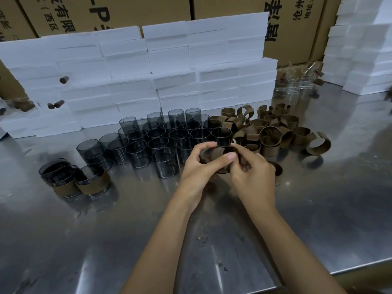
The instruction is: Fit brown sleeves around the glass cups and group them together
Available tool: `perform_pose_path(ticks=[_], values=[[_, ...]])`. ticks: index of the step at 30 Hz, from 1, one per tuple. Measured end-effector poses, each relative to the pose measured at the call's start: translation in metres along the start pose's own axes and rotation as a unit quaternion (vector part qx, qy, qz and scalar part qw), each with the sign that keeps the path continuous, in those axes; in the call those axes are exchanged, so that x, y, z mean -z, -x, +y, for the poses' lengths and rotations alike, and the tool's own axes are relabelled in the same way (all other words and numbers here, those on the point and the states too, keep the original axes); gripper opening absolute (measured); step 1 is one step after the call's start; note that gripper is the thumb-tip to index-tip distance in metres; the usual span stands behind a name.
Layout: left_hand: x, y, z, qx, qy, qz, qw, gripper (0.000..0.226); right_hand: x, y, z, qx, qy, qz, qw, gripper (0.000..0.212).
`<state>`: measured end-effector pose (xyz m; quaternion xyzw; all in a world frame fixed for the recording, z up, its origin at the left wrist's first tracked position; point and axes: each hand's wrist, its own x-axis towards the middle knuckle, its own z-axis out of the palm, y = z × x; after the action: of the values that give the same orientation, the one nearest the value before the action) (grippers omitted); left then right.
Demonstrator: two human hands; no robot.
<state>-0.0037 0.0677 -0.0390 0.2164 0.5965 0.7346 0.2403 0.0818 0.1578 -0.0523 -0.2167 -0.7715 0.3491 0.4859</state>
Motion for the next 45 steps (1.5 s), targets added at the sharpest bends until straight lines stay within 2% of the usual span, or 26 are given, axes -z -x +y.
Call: perform_pose_path(ticks=[3, 5, 7, 11, 14, 18, 24, 30, 32, 34, 36, 40, 45], values=[[0.000, 0.000, 0.000, 0.005, 0.015, 0.008, 1.000, 0.070, 0.001, 0.000, -0.002, -0.024, -0.021, -0.001, 0.999, 0.027], [0.000, 0.000, 0.003, 0.021, 0.059, 0.021, 0.998, 0.064, 0.002, -0.001, -0.006, -0.075, -0.104, -0.005, 0.992, 0.022], [0.001, 0.001, 0.007, 0.036, 0.088, 0.023, 0.995, 0.058, 0.001, -0.002, -0.009, -0.135, -0.195, -0.041, 0.971, 0.019], [0.001, 0.004, 0.011, 0.051, 0.114, -0.016, 0.992, 0.062, -0.005, -0.001, -0.003, -0.216, -0.252, -0.170, 0.928, 0.069], [0.000, 0.005, 0.011, 0.052, 0.121, -0.052, 0.990, 0.069, -0.009, 0.000, 0.000, -0.237, -0.290, -0.233, 0.897, 0.074], [-0.003, 0.006, 0.009, 0.052, 0.114, -0.065, 0.990, 0.070, -0.010, 0.000, 0.000, -0.236, -0.272, -0.196, 0.912, 0.069], [-0.004, 0.005, 0.007, 0.058, 0.131, -0.059, 0.988, 0.061, -0.009, 0.000, -0.001, -0.262, -0.260, -0.175, 0.913, 0.078], [-0.011, 0.006, 0.006, 0.056, 0.172, -0.042, 0.983, 0.069, -0.007, -0.003, 0.002, -0.253, -0.290, -0.103, 0.917, 0.042], [-0.012, 0.006, 0.008, 0.058, 0.163, -0.023, 0.985, 0.073, -0.006, -0.006, 0.003, -0.276, -0.336, -0.109, 0.894, 0.039], [-0.012, 0.006, 0.010, 0.064, 0.095, 0.015, 0.993, 0.072, -0.004, -0.009, 0.000, -0.328, -0.393, -0.122, 0.850, 0.047], [-0.012, 0.005, 0.009, 0.073, 0.031, 0.042, 0.996, 0.068, -0.001, -0.009, 0.000, -0.365, -0.407, -0.132, 0.827, 0.046], [-0.019, 0.008, 0.004, 0.066, -0.038, 0.065, 0.995, 0.051, 0.003, -0.010, 0.002, -0.399, -0.403, -0.121, 0.815, 0.046], [-0.028, 0.012, 0.001, 0.041, -0.014, 0.075, 0.996, 0.037, 0.000, -0.008, 0.003, -0.410, -0.403, -0.085, 0.814, 0.038]])
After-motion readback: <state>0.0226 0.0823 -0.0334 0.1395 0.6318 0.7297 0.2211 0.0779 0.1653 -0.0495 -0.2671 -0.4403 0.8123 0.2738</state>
